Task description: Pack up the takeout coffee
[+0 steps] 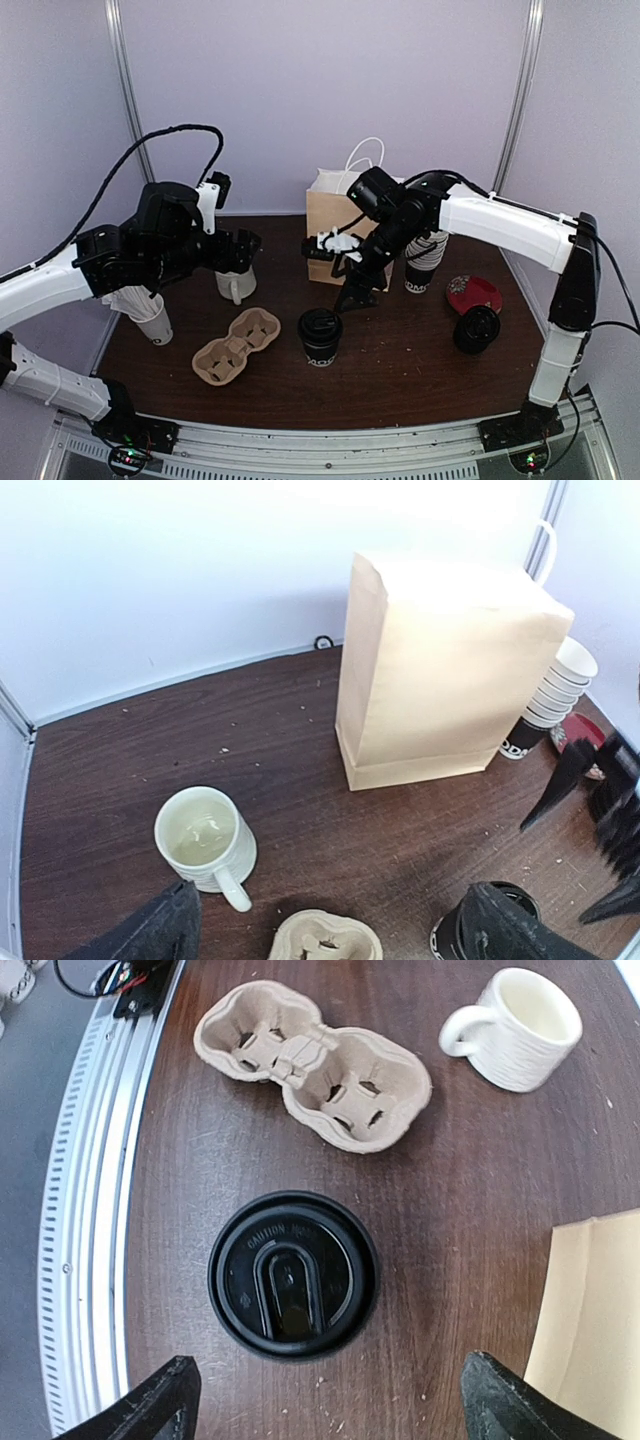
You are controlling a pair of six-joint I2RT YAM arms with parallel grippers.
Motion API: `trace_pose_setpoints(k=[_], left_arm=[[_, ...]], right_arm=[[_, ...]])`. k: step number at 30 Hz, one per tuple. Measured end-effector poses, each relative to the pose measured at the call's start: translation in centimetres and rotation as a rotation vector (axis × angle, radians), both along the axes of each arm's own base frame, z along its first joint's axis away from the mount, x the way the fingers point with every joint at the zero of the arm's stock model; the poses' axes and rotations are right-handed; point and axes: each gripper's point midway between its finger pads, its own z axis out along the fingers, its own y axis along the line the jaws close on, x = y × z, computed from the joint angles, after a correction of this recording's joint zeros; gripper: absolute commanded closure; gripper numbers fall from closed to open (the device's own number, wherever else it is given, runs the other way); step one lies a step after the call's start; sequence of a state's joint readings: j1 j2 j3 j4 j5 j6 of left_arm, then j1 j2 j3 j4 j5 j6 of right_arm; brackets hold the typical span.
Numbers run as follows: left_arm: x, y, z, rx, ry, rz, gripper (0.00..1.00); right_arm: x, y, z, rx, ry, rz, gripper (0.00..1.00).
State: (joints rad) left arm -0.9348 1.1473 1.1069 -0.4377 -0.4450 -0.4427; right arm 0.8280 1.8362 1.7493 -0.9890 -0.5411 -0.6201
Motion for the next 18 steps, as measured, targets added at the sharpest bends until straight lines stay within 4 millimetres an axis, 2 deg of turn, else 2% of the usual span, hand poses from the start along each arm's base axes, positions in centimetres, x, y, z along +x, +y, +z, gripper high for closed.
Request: trace_pose_setpoints(k=[6, 9, 18], left_arm=[[-0.3, 1.2, 1.2, -0.051, -0.020, 0.041, 0.07], [-0.3, 1.2, 1.6, -0.073, -0.025, 0.045, 0.07], [-0.1, 0.9, 0.5, -0.054, -0.009, 0.042, 0.07]], right_arm=[[-0.8, 2.4, -2.6, -0.051, -0.028, 0.074, 0.07], [-1.5, 3.0, -4.1, -0.084, -0.023, 0.100, 0.07], [-1.6, 3.8, -6.1, -0.144, -0.020, 0.114, 0.11]])
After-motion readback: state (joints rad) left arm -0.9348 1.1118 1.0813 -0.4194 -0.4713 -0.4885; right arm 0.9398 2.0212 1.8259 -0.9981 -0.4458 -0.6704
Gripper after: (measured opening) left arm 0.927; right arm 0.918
